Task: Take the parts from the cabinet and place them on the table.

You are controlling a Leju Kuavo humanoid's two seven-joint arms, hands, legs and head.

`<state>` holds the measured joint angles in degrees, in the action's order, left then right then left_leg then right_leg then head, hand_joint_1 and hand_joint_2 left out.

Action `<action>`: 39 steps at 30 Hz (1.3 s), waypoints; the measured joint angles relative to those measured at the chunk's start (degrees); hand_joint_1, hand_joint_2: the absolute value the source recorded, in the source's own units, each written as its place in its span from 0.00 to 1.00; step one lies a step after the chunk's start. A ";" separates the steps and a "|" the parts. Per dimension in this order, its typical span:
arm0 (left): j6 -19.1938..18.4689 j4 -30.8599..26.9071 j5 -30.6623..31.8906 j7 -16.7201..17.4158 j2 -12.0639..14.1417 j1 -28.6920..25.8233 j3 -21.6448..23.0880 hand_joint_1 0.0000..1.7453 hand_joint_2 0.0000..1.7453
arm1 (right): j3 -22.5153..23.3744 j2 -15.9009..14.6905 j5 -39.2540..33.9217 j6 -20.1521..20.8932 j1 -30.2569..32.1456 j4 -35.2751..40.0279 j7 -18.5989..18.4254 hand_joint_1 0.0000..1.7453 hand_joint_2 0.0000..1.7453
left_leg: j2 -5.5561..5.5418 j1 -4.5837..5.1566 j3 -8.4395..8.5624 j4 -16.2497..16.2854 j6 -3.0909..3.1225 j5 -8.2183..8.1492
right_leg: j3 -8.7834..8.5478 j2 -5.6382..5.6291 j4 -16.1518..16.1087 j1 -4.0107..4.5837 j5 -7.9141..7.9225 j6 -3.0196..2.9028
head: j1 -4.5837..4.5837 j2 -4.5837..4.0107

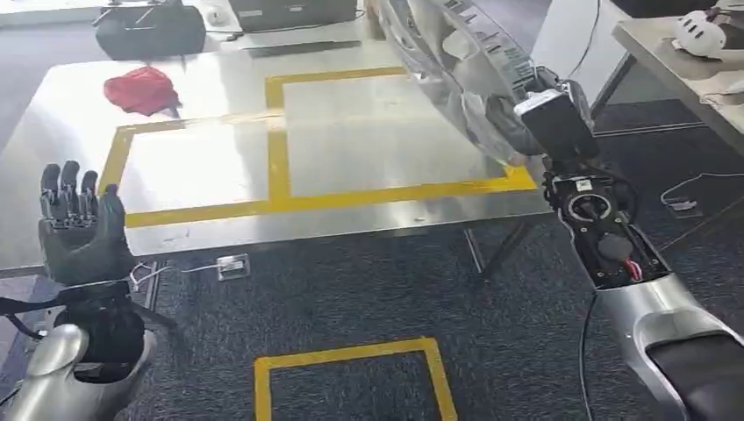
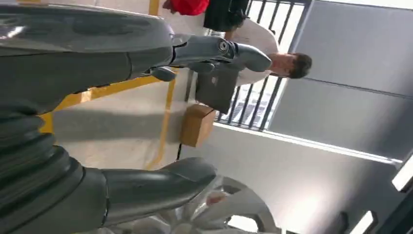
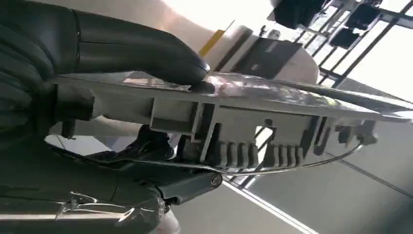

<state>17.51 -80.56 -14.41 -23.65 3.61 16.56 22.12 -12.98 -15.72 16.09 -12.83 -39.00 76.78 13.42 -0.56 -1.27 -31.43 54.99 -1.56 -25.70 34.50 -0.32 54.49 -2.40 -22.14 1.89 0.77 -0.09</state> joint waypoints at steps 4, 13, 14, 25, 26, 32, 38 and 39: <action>-0.02 0.22 0.02 0.02 0.02 -0.25 0.00 0.00 1.00 | -0.22 0.00 0.02 -0.02 -0.18 -1.47 0.57 1.00 1.00 | 0.31 0.06 -11.00 16.53 -0.84 -4.45 | -2.11 0.00 -0.76 0.40 -1.24 -1.26 | -1.60 0.00; -0.09 0.31 0.02 0.02 0.09 0.18 0.00 0.00 1.00 | -0.50 0.00 0.02 -0.26 -1.81 -3.45 1.16 1.00 1.00 | 0.18 2.34 -6.88 -2.23 3.41 6.97 | -6.37 -0.64 -0.76 1.82 -4.66 -0.66 | -3.11 0.00; -0.11 0.31 0.02 0.04 0.09 0.23 0.00 0.00 1.00 | -0.48 0.00 0.02 -0.31 -1.96 -3.54 1.18 1.00 1.00 | 0.38 2.09 -6.24 -2.33 3.53 6.94 | -6.78 -0.61 -0.91 1.95 -4.62 -0.37 | -3.07 0.00; -1.12 0.83 0.85 -1.47 -0.90 0.77 0.00 0.00 1.00 | -1.49 0.11 0.02 0.46 -2.73 -5.38 2.93 1.00 1.00 | -0.39 1.62 -2.73 -1.38 3.45 3.65 | -0.67 0.02 1.12 1.63 -0.65 0.51 | 0.06 0.00; -1.20 0.90 0.88 -1.62 -0.94 0.85 0.00 0.00 1.00 | -1.71 0.31 0.04 0.59 -2.83 -5.57 2.99 1.00 1.00 | -0.43 1.82 -2.87 -1.23 3.26 3.67 | -0.43 0.06 0.61 2.18 -2.28 0.48 | -0.14 0.00; -1.90 1.44 1.20 -1.99 -1.07 1.22 0.00 0.00 1.00 | -2.93 1.42 1.88 1.22 -3.46 -6.71 3.08 1.00 1.00 | -0.33 1.96 -3.70 -0.71 3.56 3.32 | -1.07 -0.01 0.06 2.33 -1.28 -0.93 | -0.66 0.00; -2.75 2.64 0.75 -1.97 -1.12 2.14 0.00 0.00 1.00 | -5.09 3.65 2.43 1.57 -6.72 -11.54 5.16 1.00 1.00 | -0.20 1.84 -3.41 -1.19 3.27 3.49 | -1.03 -0.14 0.05 2.42 -1.35 -1.20 | -1.27 0.00; -2.97 2.97 0.39 -1.97 -1.14 2.33 0.00 0.00 1.00 | -5.55 4.08 2.45 1.68 -7.30 -12.56 5.42 1.00 1.00 | -0.21 1.84 -3.39 -1.24 3.24 3.51 | -1.03 -0.12 0.05 2.42 -1.36 -1.24 | -1.34 0.00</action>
<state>14.54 -77.59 -14.01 -25.62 2.47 18.89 22.12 -18.53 -11.63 18.53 -11.15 -46.30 64.22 18.84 -0.76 0.57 -34.81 53.75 1.68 -22.19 33.47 -0.44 54.54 0.02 -23.50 0.65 -0.57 -0.09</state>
